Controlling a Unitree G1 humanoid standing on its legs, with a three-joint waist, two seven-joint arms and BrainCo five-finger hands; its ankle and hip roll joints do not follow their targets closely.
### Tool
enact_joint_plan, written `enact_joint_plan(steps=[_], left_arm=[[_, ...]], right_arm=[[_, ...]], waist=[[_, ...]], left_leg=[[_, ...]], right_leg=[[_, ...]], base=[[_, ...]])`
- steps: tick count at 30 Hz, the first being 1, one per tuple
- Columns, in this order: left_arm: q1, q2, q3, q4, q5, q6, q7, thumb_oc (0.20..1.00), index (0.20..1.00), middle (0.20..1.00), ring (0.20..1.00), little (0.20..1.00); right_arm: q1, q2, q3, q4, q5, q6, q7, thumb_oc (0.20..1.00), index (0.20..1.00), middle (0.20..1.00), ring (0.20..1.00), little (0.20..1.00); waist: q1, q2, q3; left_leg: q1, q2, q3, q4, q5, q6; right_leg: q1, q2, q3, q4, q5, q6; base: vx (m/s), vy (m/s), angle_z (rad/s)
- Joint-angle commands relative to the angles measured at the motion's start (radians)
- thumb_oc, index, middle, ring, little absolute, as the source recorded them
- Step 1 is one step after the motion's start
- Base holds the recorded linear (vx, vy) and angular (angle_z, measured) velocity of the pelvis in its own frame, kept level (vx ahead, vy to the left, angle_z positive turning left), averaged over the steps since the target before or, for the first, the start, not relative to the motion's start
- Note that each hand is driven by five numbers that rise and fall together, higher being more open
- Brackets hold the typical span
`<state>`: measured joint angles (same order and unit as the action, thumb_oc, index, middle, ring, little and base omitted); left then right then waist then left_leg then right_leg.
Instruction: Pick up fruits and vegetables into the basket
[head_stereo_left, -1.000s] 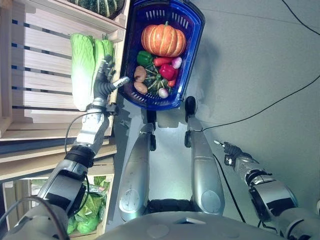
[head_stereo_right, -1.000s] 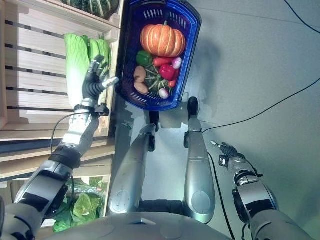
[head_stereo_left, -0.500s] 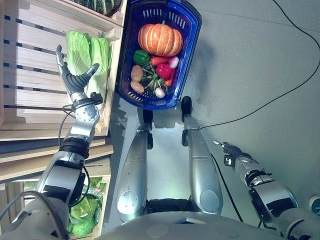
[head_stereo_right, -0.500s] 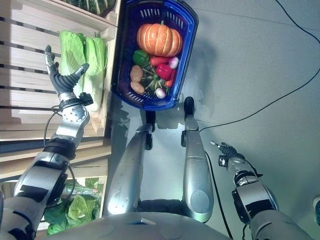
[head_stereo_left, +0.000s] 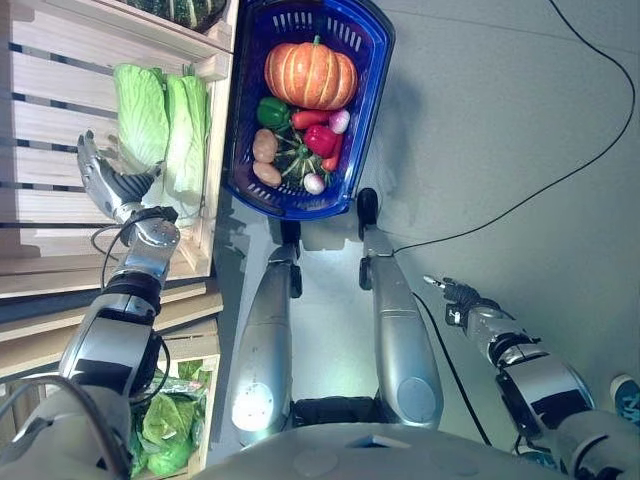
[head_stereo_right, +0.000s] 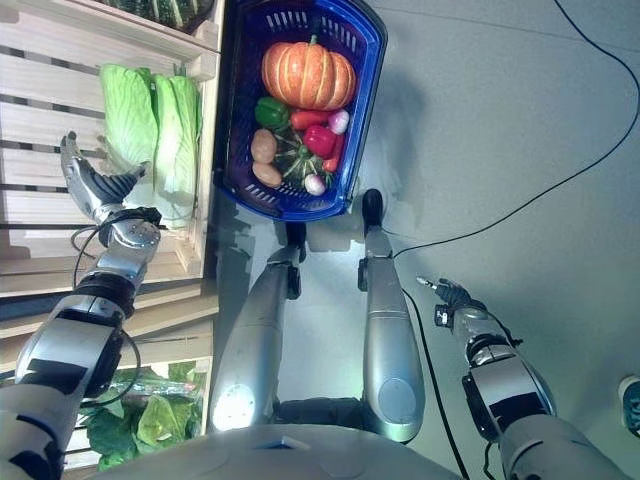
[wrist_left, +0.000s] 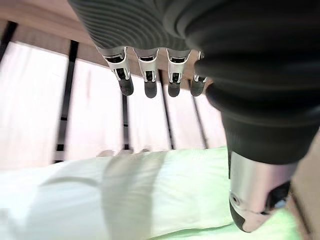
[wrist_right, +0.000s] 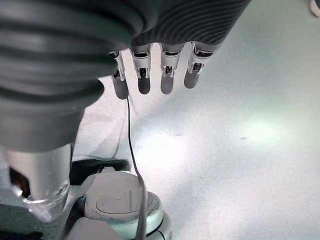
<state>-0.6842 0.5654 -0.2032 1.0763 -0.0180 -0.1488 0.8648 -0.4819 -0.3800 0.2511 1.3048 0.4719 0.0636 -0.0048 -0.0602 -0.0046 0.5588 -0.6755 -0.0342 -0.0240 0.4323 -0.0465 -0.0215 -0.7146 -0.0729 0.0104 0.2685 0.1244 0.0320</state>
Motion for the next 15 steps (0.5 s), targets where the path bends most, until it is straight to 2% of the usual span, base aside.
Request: enact_joint_plan(steps=[1,11,15], left_arm=[[0.009,0.052,0.018,0.049,-0.003,0.038,-0.002,1.000,1.000,1.000,1.000,1.000],[-0.033,0.067,0.014,0.120,-0.052,0.093,-0.048,1.000,1.000,1.000,1.000,1.000],[-0.052,0.076,0.010,0.141,-0.070,0.098,-0.116,1.000,1.000,1.000,1.000,1.000]], right_arm=[[0.051,-0.052,0.036,0.010,0.031,0.020,0.004,1.000,1.000,1.000,1.000,1.000],[0.039,-0.069,0.046,0.014,0.029,0.022,0.015,1.000,1.000,1.000,1.000,1.000],[0.032,-0.072,0.047,0.012,0.029,0.025,0.017,1.000,1.000,1.000,1.000,1.000]], waist=[[0.016,0.008,-0.039],[0.010,-0.001,-0.039],[0.006,-0.001,-0.039]], left_leg=[[-0.043,-0.016,-0.001,-0.041,0.029,-0.017],[-0.049,-0.013,0.000,-0.044,0.029,-0.017],[-0.058,-0.012,0.001,-0.049,0.039,-0.017]], right_leg=[[0.006,0.060,-0.040,0.129,-0.184,-0.013],[-0.003,0.063,-0.041,0.132,-0.189,-0.012],[-0.013,0.063,-0.043,0.128,-0.181,-0.011]], base=[[0.00,0.000,0.00],[0.00,0.000,0.00],[0.00,0.000,0.00]])
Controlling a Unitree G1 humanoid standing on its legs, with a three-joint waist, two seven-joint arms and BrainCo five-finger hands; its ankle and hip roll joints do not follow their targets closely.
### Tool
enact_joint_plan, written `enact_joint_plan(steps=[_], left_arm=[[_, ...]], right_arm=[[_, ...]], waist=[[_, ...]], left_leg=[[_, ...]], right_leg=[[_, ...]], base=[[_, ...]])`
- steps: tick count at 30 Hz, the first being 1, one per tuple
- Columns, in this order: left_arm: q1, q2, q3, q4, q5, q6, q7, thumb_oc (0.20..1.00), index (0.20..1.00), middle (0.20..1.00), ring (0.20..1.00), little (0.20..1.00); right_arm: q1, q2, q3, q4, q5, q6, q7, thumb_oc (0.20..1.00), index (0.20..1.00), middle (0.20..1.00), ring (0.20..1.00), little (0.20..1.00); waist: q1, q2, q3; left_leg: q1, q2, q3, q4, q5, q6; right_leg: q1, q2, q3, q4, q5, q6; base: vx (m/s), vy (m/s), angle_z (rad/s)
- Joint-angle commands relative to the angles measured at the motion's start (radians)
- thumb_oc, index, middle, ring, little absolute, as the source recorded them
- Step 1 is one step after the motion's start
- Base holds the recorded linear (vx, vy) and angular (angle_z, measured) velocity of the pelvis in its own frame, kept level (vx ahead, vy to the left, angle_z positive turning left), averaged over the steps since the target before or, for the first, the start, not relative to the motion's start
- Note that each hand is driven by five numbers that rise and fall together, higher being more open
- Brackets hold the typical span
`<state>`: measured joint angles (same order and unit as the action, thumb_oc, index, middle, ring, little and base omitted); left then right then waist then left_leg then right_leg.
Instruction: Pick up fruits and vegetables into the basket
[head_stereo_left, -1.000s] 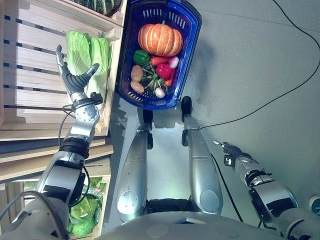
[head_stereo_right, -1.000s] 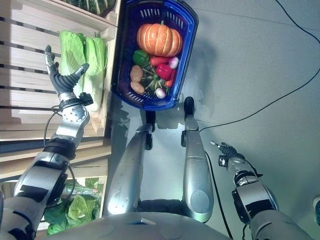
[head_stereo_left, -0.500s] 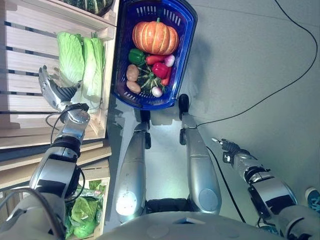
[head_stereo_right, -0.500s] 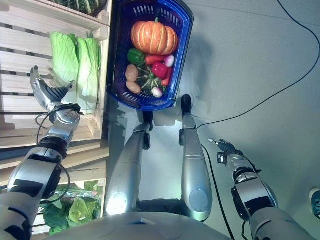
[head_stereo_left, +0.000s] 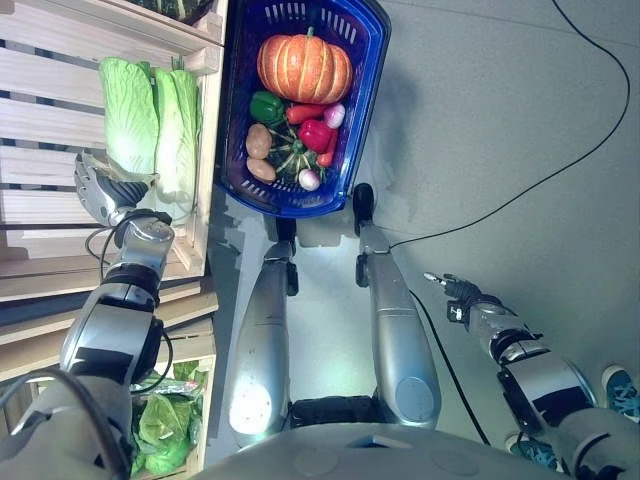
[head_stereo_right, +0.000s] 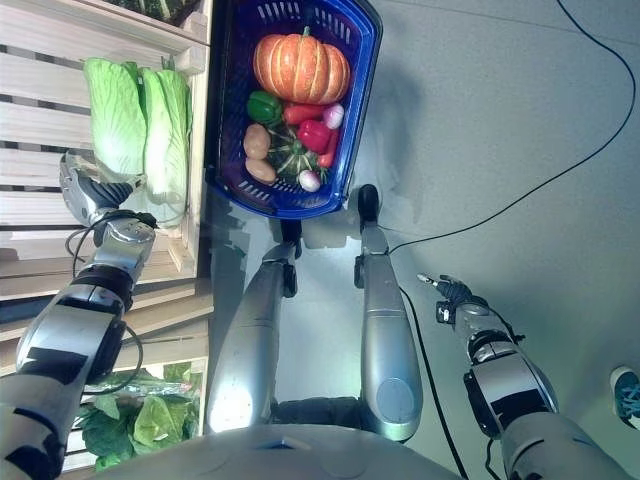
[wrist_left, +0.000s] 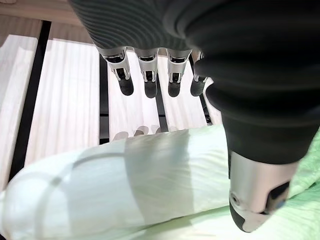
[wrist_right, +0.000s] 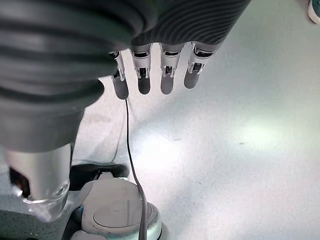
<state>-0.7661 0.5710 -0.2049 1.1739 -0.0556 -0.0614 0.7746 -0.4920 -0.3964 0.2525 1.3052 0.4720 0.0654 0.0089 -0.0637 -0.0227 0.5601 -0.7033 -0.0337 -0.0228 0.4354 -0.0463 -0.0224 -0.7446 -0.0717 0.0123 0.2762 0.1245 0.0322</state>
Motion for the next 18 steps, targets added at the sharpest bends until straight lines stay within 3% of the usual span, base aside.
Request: enact_joint_plan(steps=[1,6,18], left_arm=[[0.030,0.070,0.010,0.052,-0.034,0.007,-0.045,1.000,1.000,1.000,1.000,1.000],[0.021,0.062,-0.012,0.079,-0.063,0.014,-0.135,1.000,1.000,1.000,1.000,1.000],[0.002,0.059,-0.035,0.147,-0.131,0.059,-0.241,1.000,1.000,1.000,1.000,1.000]], right_arm=[[0.042,-0.054,0.045,0.011,0.028,0.026,0.002,1.000,1.000,1.000,1.000,1.000],[0.031,-0.063,0.047,0.005,0.028,0.034,0.005,1.000,1.000,1.000,1.000,1.000],[0.014,-0.077,0.050,0.003,0.030,0.040,0.006,1.000,1.000,1.000,1.000,1.000]], waist=[[0.010,0.016,-0.040],[0.006,0.016,-0.040],[-0.003,0.008,-0.040]], left_leg=[[-0.030,-0.012,0.001,-0.046,0.031,-0.017],[-0.042,-0.012,0.003,-0.049,0.035,-0.016],[-0.065,-0.007,0.006,-0.055,0.046,-0.018]], right_leg=[[0.017,0.062,-0.045,0.126,-0.188,-0.011],[0.004,0.063,-0.045,0.122,-0.183,-0.010],[-0.022,0.068,-0.045,0.120,-0.175,-0.008]], base=[[0.00,0.000,0.00],[0.00,0.000,0.00],[0.00,0.000,0.00]])
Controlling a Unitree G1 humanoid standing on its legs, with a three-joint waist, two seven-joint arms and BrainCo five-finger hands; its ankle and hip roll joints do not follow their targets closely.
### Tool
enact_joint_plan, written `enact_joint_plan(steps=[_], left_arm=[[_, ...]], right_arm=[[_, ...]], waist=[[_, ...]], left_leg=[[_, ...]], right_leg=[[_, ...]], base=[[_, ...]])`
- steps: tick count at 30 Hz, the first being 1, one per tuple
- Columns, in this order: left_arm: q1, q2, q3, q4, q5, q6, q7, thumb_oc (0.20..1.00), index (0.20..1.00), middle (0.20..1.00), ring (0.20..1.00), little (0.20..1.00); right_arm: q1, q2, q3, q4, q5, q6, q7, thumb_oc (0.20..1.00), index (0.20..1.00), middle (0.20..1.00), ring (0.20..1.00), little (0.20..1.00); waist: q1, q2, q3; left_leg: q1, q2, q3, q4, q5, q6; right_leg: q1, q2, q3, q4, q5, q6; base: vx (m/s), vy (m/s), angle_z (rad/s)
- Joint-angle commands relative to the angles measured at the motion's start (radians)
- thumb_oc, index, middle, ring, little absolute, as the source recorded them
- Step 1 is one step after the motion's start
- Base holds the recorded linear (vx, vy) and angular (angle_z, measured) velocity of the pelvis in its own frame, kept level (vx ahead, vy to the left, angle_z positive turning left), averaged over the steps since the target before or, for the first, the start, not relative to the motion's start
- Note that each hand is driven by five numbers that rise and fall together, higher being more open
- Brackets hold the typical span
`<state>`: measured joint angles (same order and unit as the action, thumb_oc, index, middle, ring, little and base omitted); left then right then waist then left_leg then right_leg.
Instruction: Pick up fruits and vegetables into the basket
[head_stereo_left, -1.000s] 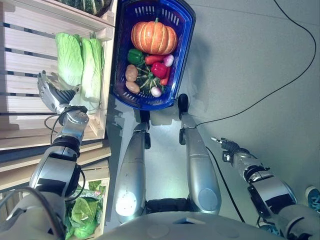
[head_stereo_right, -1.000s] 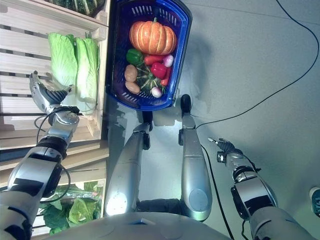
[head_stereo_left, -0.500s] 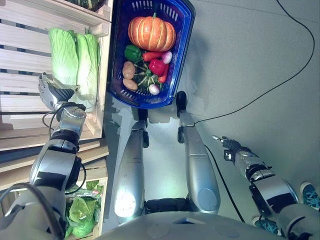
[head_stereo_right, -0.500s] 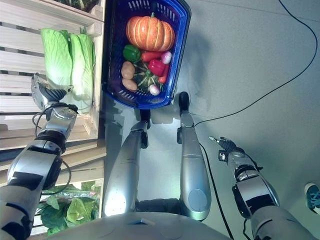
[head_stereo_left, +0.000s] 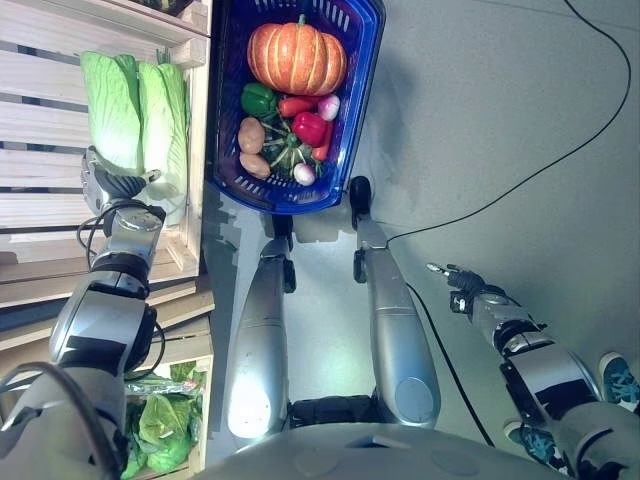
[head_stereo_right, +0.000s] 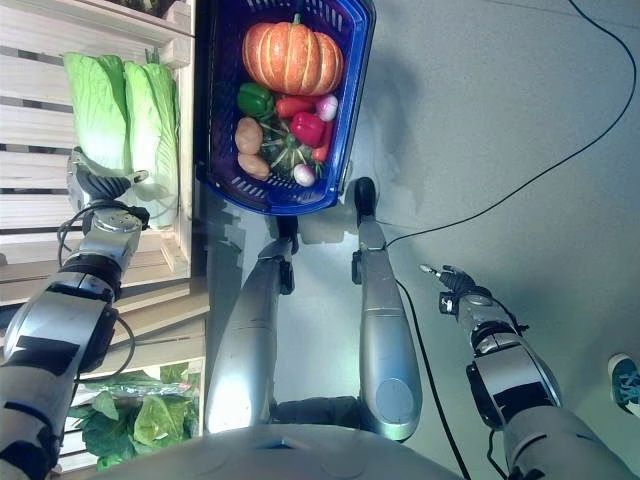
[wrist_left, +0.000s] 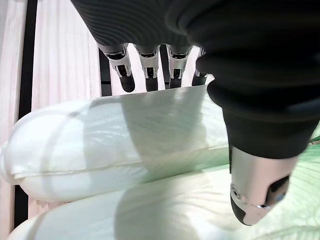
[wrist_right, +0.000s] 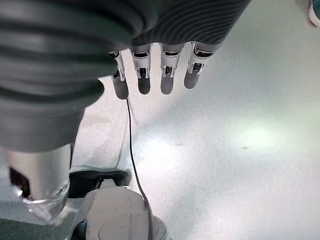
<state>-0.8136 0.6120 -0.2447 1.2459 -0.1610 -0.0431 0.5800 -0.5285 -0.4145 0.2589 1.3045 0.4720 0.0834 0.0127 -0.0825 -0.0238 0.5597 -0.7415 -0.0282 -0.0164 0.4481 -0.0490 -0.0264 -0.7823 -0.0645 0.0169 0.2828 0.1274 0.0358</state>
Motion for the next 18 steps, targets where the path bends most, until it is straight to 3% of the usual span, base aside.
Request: enact_joint_plan(steps=[1,18], left_arm=[[0.048,0.016,0.005,0.082,-0.027,0.045,-0.045,1.000,1.000,1.000,1.000,1.000],[0.028,0.007,0.028,0.140,-0.057,0.133,0.035,1.000,1.000,1.000,1.000,1.000]], right_arm=[[0.048,-0.060,0.044,0.002,0.030,0.022,0.002,1.000,1.000,1.000,1.000,1.000],[0.033,-0.061,0.051,0.004,0.046,0.028,0.008,1.000,1.000,1.000,1.000,1.000]], waist=[[0.016,0.009,-0.040],[0.015,-0.003,-0.040]], left_leg=[[-0.029,-0.012,0.000,-0.069,0.050,-0.014],[-0.044,-0.009,-0.003,-0.075,0.057,-0.019]], right_leg=[[0.013,0.061,-0.050,0.113,-0.177,-0.012],[-0.005,0.061,-0.054,0.108,-0.171,-0.009]], base=[[0.00,0.000,0.00],[0.00,0.000,-0.01]])
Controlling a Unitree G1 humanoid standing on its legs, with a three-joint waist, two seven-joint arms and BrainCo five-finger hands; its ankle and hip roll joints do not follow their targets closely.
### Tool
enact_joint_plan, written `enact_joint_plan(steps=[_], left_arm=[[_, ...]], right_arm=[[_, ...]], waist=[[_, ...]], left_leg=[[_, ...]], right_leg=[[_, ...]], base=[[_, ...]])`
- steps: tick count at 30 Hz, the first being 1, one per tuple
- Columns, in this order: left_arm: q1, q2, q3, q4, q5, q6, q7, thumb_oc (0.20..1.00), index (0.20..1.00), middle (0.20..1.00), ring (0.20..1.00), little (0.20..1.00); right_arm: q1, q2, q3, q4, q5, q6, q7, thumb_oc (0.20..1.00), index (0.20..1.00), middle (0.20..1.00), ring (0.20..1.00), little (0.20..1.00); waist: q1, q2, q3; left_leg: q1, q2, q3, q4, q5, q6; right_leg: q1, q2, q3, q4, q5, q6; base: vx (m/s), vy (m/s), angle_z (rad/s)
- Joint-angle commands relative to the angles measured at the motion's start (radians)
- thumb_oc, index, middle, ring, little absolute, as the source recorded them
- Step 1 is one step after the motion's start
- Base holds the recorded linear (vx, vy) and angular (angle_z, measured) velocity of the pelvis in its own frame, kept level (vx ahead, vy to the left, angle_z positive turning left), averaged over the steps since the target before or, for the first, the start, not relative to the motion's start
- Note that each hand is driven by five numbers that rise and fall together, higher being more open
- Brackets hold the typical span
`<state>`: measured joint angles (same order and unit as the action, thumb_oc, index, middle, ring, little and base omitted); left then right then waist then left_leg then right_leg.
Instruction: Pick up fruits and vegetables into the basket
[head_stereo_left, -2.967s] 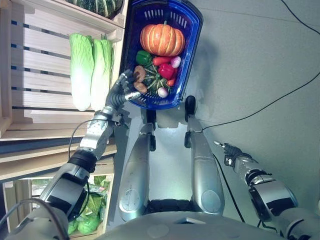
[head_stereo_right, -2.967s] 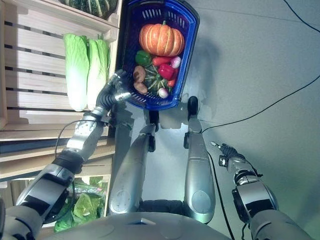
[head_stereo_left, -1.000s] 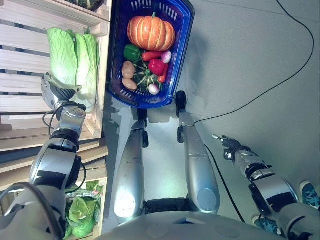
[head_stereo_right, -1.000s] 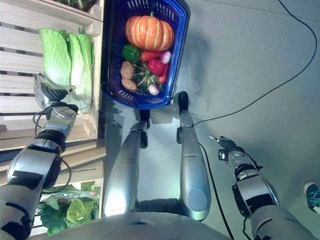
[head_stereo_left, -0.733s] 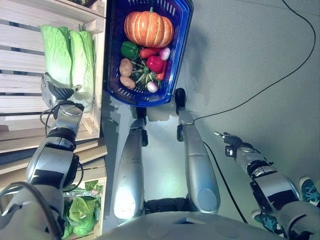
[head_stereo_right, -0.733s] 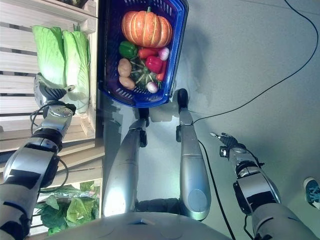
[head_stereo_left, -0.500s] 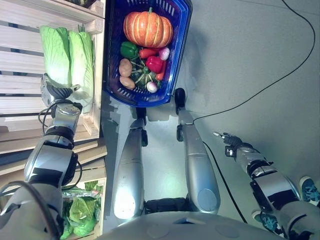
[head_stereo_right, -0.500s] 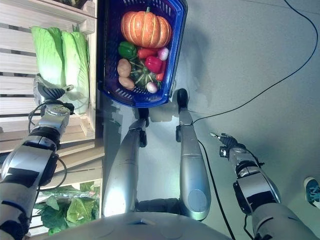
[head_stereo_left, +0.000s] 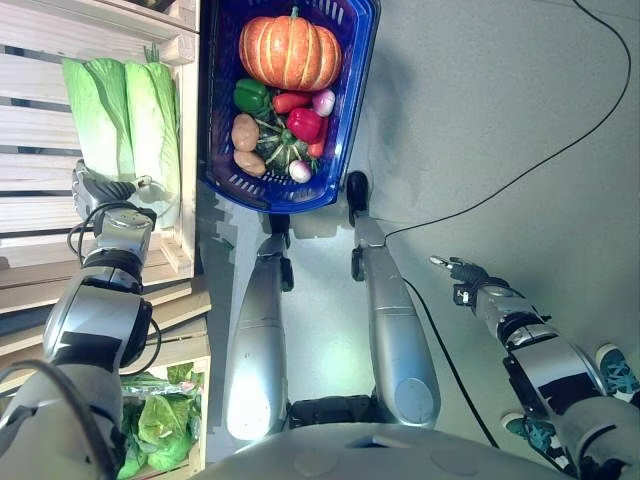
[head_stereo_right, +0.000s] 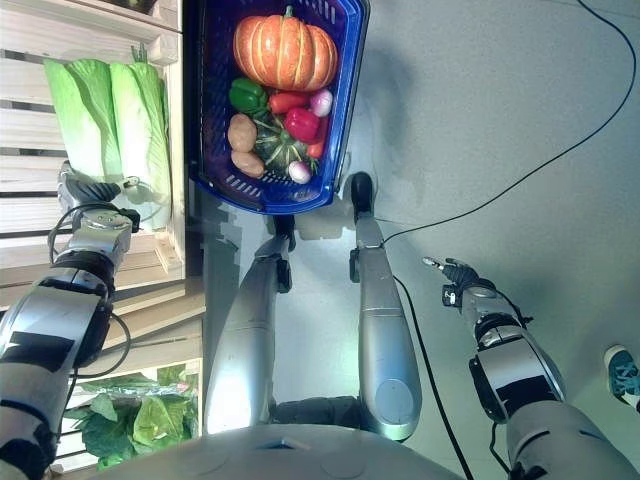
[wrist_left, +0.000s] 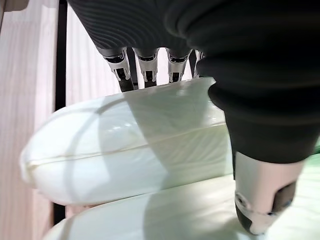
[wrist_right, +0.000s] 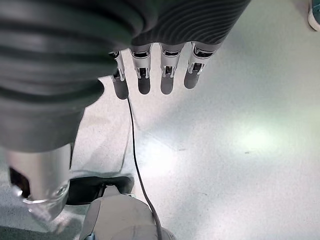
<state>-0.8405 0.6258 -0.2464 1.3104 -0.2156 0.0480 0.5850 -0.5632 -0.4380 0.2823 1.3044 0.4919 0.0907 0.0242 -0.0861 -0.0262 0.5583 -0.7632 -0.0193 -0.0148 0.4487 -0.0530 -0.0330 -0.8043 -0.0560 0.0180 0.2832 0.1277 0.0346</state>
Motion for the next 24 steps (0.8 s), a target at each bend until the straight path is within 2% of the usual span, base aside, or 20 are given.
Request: enact_joint_plan(steps=[1,14,15,16,17,24], left_arm=[[0.053,-0.007,0.026,0.073,0.006,0.045,0.037,1.000,1.000,1.000,1.000,1.000],[0.046,-0.016,0.002,0.056,0.035,0.064,0.019,1.000,1.000,1.000,1.000,1.000],[0.045,-0.016,-0.001,0.055,0.043,0.062,0.013,0.931,0.931,0.931,0.931,0.931],[0.044,-0.016,-0.007,0.053,0.050,0.065,0.003,0.523,0.523,0.523,0.523,0.523],[0.046,-0.017,-0.012,0.050,0.053,0.060,-0.003,0.200,0.200,0.200,0.200,0.200],[0.054,-0.021,-0.032,0.030,0.053,0.034,-0.061,0.200,0.200,0.200,0.200,0.200]], right_arm=[[0.068,-0.038,0.028,0.002,0.029,0.021,-0.004,1.000,1.000,1.000,1.000,1.000],[0.055,-0.041,0.037,0.004,0.039,0.022,-0.005,1.000,1.000,1.000,1.000,1.000],[0.056,-0.042,0.037,0.004,0.038,0.021,-0.004,1.000,1.000,1.000,1.000,1.000],[0.056,-0.043,0.036,0.003,0.038,0.021,-0.003,1.000,1.000,1.000,1.000,1.000],[0.054,-0.043,0.037,0.002,0.039,0.021,-0.005,1.000,1.000,1.000,1.000,1.000],[0.056,-0.051,0.035,-0.002,0.040,0.018,-0.003,1.000,1.000,1.000,1.000,1.000]], waist=[[0.019,-0.001,-0.038],[0.018,0.004,-0.038],[0.018,0.004,-0.038],[0.018,0.004,-0.038],[0.018,0.005,-0.038],[0.017,0.008,-0.038]], left_leg=[[-0.023,-0.019,-0.005,-0.077,0.061,-0.012],[-0.027,-0.023,-0.007,-0.085,0.064,-0.011],[-0.028,-0.023,-0.006,-0.086,0.064,-0.010],[-0.029,-0.023,-0.006,-0.085,0.064,-0.010],[-0.029,-0.024,-0.006,-0.088,0.066,-0.010],[-0.032,-0.023,-0.004,-0.092,0.070,-0.011]], right_leg=[[0.016,0.053,-0.055,0.107,-0.170,-0.008],[0.009,0.054,-0.052,0.097,-0.164,-0.007],[0.008,0.054,-0.053,0.097,-0.164,-0.007],[0.007,0.054,-0.054,0.097,-0.163,-0.007],[0.008,0.054,-0.054,0.095,-0.162,-0.006],[0.005,0.054,-0.055,0.091,-0.159,-0.005]], base=[[0.00,0.000,0.00],[0.00,0.000,0.00],[0.00,0.000,0.00],[0.00,0.000,0.00],[0.00,0.000,0.00],[0.00,0.000,0.00]])
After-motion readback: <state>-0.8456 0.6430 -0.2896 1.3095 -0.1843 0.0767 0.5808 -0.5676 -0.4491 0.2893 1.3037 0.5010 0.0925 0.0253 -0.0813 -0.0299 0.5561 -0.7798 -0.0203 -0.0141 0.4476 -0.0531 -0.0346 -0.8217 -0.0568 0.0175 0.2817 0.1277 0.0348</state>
